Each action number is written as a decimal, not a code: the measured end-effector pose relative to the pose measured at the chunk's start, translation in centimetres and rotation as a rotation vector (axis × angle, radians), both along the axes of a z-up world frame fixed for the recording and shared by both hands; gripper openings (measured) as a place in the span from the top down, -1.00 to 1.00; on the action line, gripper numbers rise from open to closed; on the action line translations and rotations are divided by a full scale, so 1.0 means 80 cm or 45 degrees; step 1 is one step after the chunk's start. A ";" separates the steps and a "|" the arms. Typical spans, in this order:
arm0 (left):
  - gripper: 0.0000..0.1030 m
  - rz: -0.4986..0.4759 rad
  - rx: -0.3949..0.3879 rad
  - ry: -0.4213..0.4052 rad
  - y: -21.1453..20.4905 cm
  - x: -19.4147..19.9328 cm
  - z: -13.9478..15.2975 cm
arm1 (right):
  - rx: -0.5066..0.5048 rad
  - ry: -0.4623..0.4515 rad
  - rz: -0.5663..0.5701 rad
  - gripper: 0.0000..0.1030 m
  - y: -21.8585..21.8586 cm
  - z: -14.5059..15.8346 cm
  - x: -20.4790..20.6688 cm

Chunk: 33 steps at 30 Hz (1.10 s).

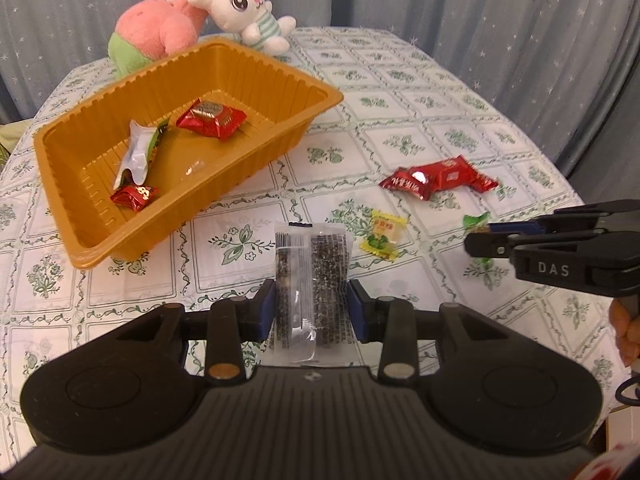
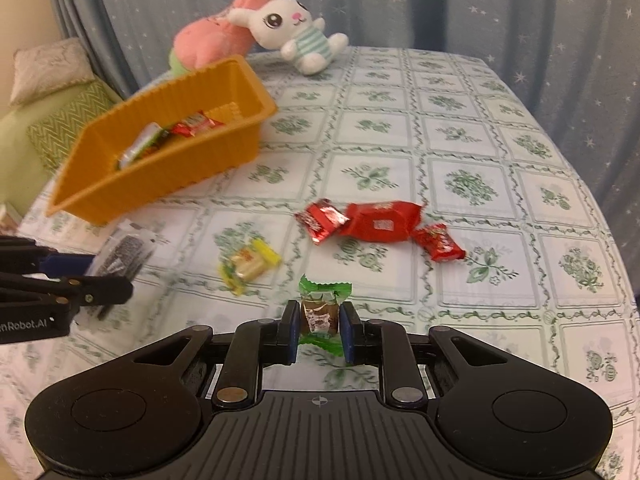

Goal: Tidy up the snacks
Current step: 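Carry the clear packet and green candy over the orange tray with both tools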

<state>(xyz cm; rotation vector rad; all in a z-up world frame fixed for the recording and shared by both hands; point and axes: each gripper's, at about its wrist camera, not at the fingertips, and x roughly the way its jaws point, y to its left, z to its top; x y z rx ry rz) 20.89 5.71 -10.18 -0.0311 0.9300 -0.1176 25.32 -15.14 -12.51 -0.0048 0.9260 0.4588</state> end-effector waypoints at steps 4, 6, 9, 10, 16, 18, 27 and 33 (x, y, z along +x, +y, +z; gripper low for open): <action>0.33 0.022 -0.014 -0.034 0.007 -0.011 0.019 | 0.085 0.011 0.035 0.59 0.010 0.018 -0.002; 0.33 0.037 -0.015 -0.053 0.013 -0.014 0.028 | 0.123 0.012 0.059 0.59 0.018 0.027 -0.001; 0.33 0.064 -0.015 -0.076 0.023 -0.017 0.043 | 0.172 0.004 0.105 0.59 0.034 0.042 0.000; 0.33 0.073 -0.015 -0.087 0.027 -0.017 0.047 | 0.185 0.000 0.118 0.59 0.040 0.047 0.002; 0.33 0.131 0.001 -0.148 0.056 -0.012 0.072 | 0.253 -0.018 0.179 0.59 0.073 0.068 0.018; 0.33 0.150 0.006 -0.163 0.066 -0.006 0.078 | 0.265 -0.025 0.190 0.59 0.083 0.073 0.025; 0.33 0.190 0.030 -0.203 0.101 0.034 0.090 | 0.288 -0.071 0.200 0.59 0.119 0.093 0.072; 0.33 0.195 0.027 -0.176 0.119 0.067 0.081 | 0.272 -0.075 0.161 0.59 0.135 0.091 0.109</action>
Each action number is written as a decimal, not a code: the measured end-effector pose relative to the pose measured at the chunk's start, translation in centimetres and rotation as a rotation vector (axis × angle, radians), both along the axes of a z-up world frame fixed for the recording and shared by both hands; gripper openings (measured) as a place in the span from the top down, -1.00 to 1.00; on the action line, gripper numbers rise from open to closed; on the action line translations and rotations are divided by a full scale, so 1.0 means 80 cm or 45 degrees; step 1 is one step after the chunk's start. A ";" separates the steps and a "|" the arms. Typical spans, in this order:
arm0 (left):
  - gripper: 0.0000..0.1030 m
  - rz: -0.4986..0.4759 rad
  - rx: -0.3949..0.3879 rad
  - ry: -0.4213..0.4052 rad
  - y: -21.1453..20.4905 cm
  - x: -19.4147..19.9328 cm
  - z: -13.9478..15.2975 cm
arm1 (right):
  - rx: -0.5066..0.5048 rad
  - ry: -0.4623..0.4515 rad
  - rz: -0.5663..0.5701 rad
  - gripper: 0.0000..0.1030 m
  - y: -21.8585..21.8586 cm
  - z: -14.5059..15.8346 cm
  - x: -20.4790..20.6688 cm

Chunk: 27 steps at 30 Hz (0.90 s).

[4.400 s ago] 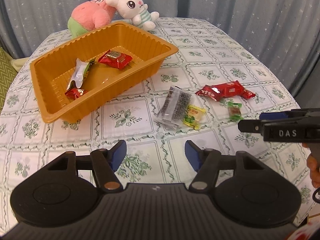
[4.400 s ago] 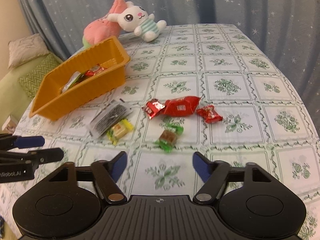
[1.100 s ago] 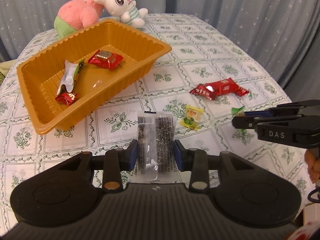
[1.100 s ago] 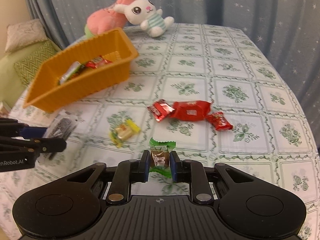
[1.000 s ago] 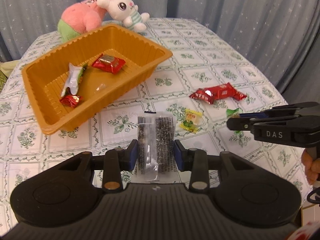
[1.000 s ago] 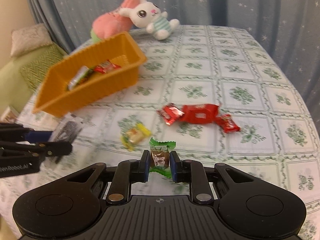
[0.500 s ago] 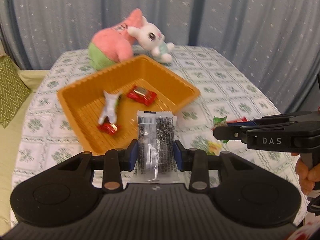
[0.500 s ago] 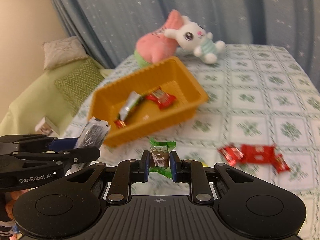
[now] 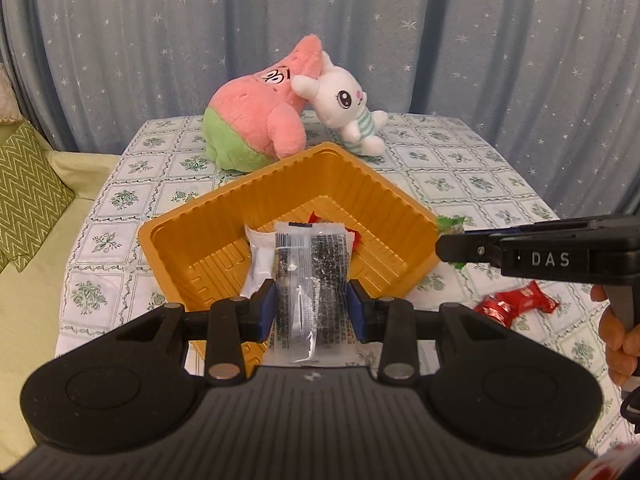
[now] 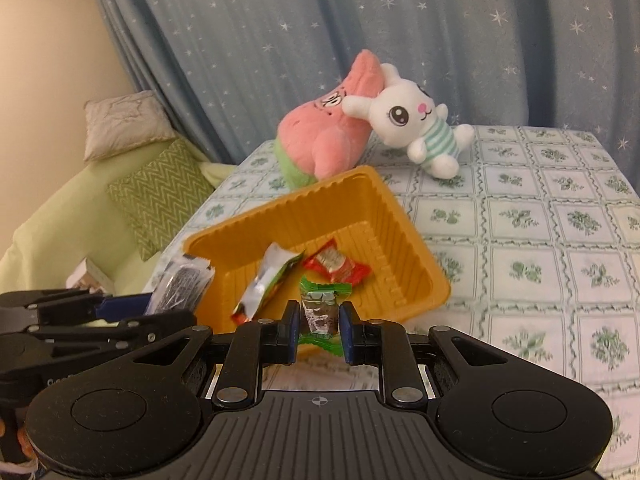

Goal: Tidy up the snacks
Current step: 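Carry the clear packet and green candy over the orange tray with both tools, then lower both held snacks into the tray and open both tools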

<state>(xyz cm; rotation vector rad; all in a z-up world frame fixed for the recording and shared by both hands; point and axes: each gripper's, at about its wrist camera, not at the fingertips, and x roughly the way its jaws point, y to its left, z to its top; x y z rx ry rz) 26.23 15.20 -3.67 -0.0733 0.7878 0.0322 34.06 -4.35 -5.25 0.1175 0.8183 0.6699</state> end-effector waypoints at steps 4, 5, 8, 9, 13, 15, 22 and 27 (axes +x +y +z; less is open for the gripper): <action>0.33 -0.011 0.002 0.026 0.007 0.024 -0.011 | -0.018 0.007 -0.025 0.59 0.007 -0.007 0.019; 0.33 -0.018 0.001 0.031 0.008 0.029 -0.013 | -0.024 0.010 -0.031 0.59 0.008 -0.009 0.024; 0.33 -0.033 -0.003 0.053 0.011 0.047 -0.021 | -0.040 0.020 -0.049 0.59 0.012 -0.017 0.035; 0.33 -0.037 -0.003 0.061 0.011 0.053 -0.024 | -0.043 0.025 -0.054 0.59 0.014 -0.019 0.038; 0.33 -0.054 0.003 0.090 0.013 0.075 -0.035 | -0.057 0.040 -0.070 0.59 0.021 -0.028 0.050; 0.32 -0.066 0.003 0.104 0.014 0.086 -0.042 | -0.063 0.046 -0.073 0.59 0.024 -0.031 0.055; 0.32 -0.075 0.004 0.159 0.016 0.109 -0.065 | -0.083 0.062 -0.092 0.59 0.030 -0.040 0.067; 0.32 -0.081 -0.001 0.184 0.018 0.122 -0.076 | -0.093 0.072 -0.103 0.59 0.030 -0.045 0.074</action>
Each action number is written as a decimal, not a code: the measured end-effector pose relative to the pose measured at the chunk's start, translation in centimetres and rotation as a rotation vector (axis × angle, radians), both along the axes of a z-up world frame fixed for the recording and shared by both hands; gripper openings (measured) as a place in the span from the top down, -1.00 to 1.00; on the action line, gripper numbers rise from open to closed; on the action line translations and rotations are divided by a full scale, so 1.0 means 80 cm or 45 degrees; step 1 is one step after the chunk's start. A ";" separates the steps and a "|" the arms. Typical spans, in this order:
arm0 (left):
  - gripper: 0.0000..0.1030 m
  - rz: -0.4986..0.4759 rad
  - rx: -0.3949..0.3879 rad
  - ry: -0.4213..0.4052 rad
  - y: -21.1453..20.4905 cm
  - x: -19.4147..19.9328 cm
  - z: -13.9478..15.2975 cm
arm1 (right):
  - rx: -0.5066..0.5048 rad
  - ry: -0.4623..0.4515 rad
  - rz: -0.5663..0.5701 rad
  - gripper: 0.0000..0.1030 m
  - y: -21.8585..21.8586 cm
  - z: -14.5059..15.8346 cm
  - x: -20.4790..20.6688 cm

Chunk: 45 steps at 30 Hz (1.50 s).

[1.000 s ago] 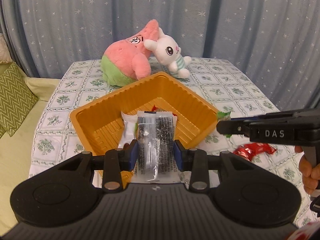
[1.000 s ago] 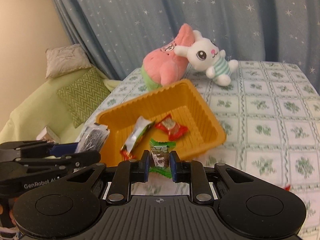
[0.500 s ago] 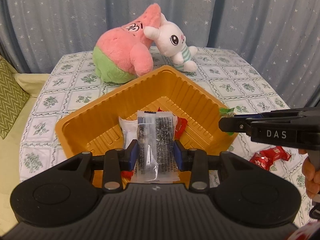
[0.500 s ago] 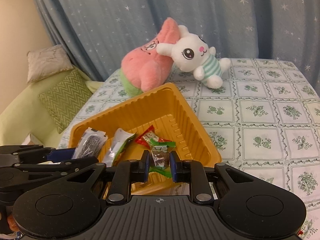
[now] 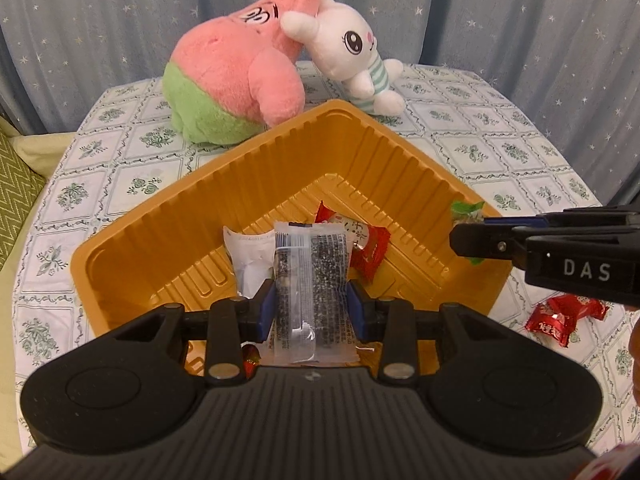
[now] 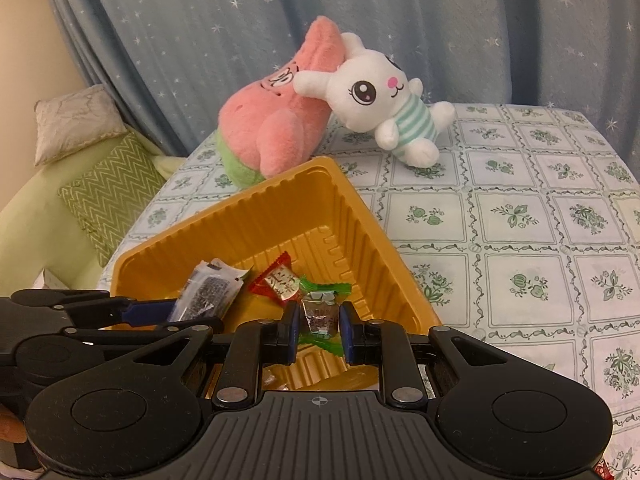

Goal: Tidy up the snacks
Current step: 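Lower both held snacks into the tray and open both tools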

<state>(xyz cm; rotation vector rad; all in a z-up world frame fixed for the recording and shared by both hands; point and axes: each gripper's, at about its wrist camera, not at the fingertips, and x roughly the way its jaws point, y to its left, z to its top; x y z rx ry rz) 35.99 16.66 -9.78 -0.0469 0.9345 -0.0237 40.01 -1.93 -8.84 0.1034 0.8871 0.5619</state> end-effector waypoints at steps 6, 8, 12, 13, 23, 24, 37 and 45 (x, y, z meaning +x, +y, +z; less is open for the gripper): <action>0.32 -0.003 -0.005 0.021 0.000 0.012 -0.010 | -0.007 0.011 -0.006 0.59 0.002 -0.005 0.007; 0.32 -0.009 -0.007 0.026 -0.001 0.014 -0.013 | -0.008 0.014 -0.009 0.59 0.002 -0.006 0.008; 0.34 -0.020 -0.017 0.023 -0.001 0.016 -0.015 | -0.010 0.020 -0.009 0.59 0.002 -0.008 0.011; 0.34 -0.019 -0.017 0.019 0.000 0.016 -0.014 | -0.009 0.021 -0.010 0.59 0.002 -0.009 0.012; 0.34 0.003 -0.046 -0.007 0.017 0.004 0.002 | -0.018 0.037 0.005 0.59 0.005 -0.016 0.019; 0.34 0.007 -0.047 -0.011 0.019 0.002 0.004 | -0.019 0.039 0.008 0.59 0.007 -0.016 0.020; 0.34 0.051 -0.066 -0.003 0.034 -0.006 0.006 | -0.056 0.061 0.038 0.58 0.023 -0.025 0.029; 0.21 0.078 -0.058 -0.004 0.037 -0.012 0.009 | -0.033 0.025 0.064 0.41 0.030 -0.019 0.026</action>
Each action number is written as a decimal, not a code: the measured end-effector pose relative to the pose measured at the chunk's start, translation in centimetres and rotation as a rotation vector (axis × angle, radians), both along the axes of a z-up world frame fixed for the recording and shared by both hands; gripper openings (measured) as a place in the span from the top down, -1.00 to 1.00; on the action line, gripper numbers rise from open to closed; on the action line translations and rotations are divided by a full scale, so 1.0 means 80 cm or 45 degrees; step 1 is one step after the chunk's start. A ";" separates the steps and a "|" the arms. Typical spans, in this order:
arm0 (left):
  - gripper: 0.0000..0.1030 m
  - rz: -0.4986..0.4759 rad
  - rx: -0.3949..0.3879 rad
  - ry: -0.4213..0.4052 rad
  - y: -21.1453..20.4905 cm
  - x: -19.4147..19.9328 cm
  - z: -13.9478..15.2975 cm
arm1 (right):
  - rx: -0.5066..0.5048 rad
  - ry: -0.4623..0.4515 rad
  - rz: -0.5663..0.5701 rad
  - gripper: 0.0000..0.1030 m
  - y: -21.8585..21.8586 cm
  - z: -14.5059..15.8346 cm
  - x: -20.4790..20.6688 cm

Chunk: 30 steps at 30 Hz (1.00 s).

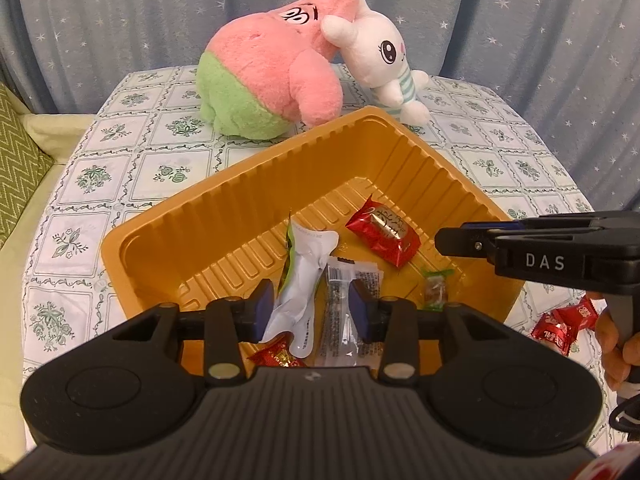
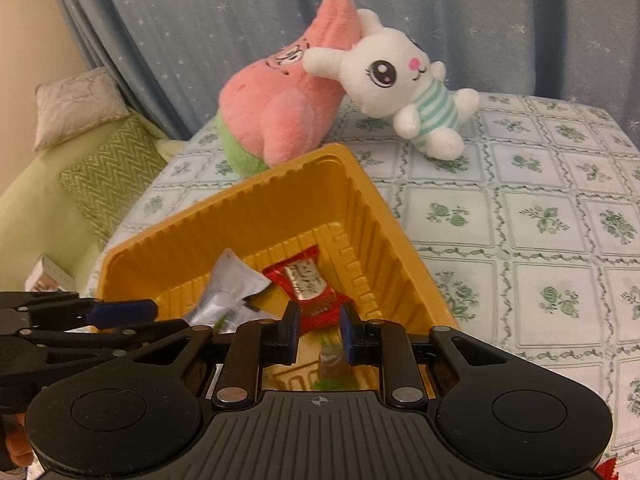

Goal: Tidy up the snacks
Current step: 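Lower both held snacks into the tray and open both tools, then move the left tool to the yellow-green candy and close on it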

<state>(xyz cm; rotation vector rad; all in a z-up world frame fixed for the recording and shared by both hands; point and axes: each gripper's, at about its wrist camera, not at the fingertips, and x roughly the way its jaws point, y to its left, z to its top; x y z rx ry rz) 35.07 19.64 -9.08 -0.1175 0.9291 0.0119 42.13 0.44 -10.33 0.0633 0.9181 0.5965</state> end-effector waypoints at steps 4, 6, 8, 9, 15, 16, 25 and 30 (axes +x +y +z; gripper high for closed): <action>0.16 0.014 0.007 -0.009 0.001 -0.006 0.005 | 0.005 -0.059 -0.009 -0.24 -0.002 0.008 -0.012; 0.12 0.021 0.007 -0.013 0.001 -0.011 0.008 | 0.001 -0.061 -0.003 -0.24 -0.004 0.010 -0.015; 0.09 0.030 0.012 -0.021 0.000 -0.015 0.012 | 0.012 -0.060 -0.011 -0.26 -0.008 0.013 -0.018; 0.07 0.034 0.015 -0.023 0.000 -0.018 0.015 | 0.021 -0.056 -0.016 -0.28 -0.010 0.014 -0.020; 0.04 0.055 0.026 -0.048 -0.006 -0.040 0.030 | 0.062 -0.064 -0.023 -0.39 -0.026 0.027 -0.041; 0.04 0.059 0.028 -0.051 -0.008 -0.045 0.032 | 0.068 -0.066 -0.024 -0.40 -0.029 0.029 -0.045; 0.04 0.087 0.023 -0.075 -0.029 -0.097 0.051 | 0.100 -0.086 -0.022 -0.43 -0.065 0.049 -0.091; 0.04 0.075 0.019 -0.075 -0.052 -0.135 0.055 | 0.120 -0.087 -0.028 -0.45 -0.093 0.057 -0.126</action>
